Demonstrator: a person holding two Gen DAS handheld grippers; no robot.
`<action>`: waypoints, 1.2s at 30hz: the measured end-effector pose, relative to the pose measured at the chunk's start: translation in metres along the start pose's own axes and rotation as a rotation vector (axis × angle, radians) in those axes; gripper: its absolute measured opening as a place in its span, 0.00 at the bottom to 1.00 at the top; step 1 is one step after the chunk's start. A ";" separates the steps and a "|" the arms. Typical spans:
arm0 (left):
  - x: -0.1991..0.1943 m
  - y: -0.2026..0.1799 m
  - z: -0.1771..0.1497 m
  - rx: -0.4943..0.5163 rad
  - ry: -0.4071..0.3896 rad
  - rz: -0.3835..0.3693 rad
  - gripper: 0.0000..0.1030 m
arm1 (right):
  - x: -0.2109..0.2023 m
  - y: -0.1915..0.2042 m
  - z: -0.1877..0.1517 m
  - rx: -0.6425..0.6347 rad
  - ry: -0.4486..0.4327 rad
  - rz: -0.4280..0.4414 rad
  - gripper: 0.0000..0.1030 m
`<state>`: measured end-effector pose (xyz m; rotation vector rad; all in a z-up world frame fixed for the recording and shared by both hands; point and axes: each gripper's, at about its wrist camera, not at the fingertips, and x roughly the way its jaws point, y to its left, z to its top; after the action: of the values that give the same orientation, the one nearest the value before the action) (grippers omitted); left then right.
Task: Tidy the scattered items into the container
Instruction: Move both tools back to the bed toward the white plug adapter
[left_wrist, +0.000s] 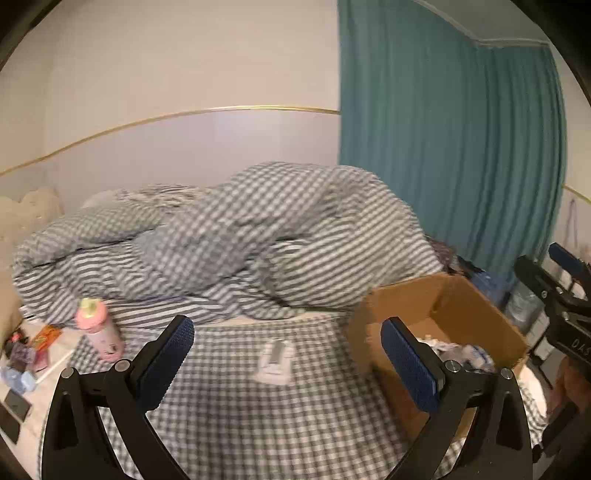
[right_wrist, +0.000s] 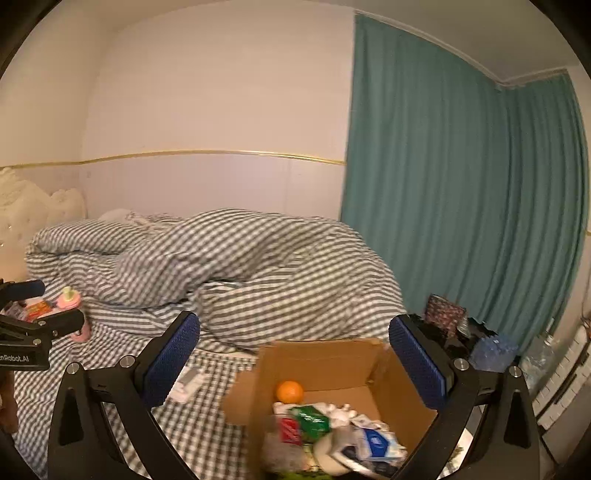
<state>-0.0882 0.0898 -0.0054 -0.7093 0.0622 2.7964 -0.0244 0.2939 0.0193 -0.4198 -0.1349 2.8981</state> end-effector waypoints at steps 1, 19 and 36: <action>-0.002 0.008 -0.001 -0.007 0.000 0.009 1.00 | 0.002 0.008 0.001 -0.005 0.004 0.016 1.00; 0.003 0.126 -0.035 -0.139 0.023 0.147 1.00 | 0.098 0.147 -0.040 -0.067 0.264 0.233 1.00; 0.102 0.168 -0.079 -0.156 0.192 0.177 0.85 | 0.246 0.189 -0.130 0.050 0.557 0.217 1.00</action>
<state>-0.1812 -0.0563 -0.1269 -1.0576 -0.0615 2.9136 -0.2536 0.1713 -0.1936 -1.2729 0.0770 2.8468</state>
